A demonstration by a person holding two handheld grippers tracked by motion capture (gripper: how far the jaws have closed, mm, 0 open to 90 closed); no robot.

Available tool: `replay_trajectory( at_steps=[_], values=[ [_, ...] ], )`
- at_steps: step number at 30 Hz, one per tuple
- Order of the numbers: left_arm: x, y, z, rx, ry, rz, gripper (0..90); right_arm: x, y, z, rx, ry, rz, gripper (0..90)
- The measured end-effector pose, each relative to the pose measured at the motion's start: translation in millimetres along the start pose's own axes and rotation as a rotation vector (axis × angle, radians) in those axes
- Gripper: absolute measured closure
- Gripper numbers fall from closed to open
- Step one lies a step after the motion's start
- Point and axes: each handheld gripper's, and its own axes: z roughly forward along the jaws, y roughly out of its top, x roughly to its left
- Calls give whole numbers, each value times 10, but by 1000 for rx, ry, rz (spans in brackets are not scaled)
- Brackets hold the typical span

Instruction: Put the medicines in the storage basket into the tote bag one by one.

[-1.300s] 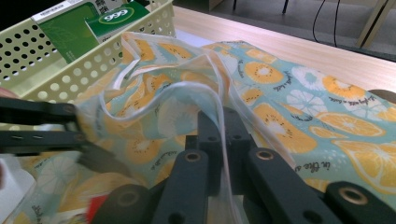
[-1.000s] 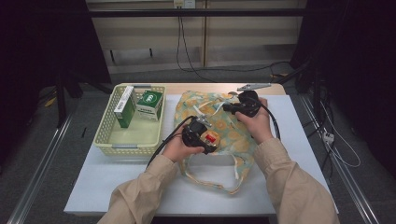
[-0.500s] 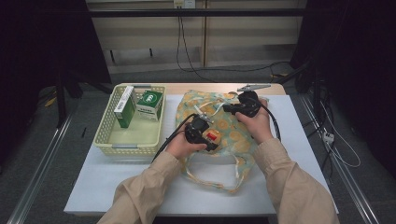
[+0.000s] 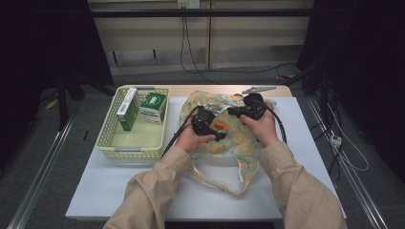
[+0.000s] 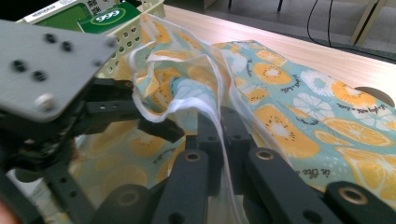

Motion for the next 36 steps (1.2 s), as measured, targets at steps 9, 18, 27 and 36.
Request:
replay_trajectory(
  at_steps=[9,18,27,36],
  values=[
    [-58,-96,-237,-15,-47,7,224,52,-21,19,3,5,-5,891],
    [-21,-159,-768,-42,-32,3,171,56,-127,56,22,2,0,891],
    [243,-216,-1250,-64,58,-30,151,57,-118,16,12,0,4,891],
    [570,-294,-1477,-56,131,-76,148,62,-121,17,8,4,5,891]
  ],
)
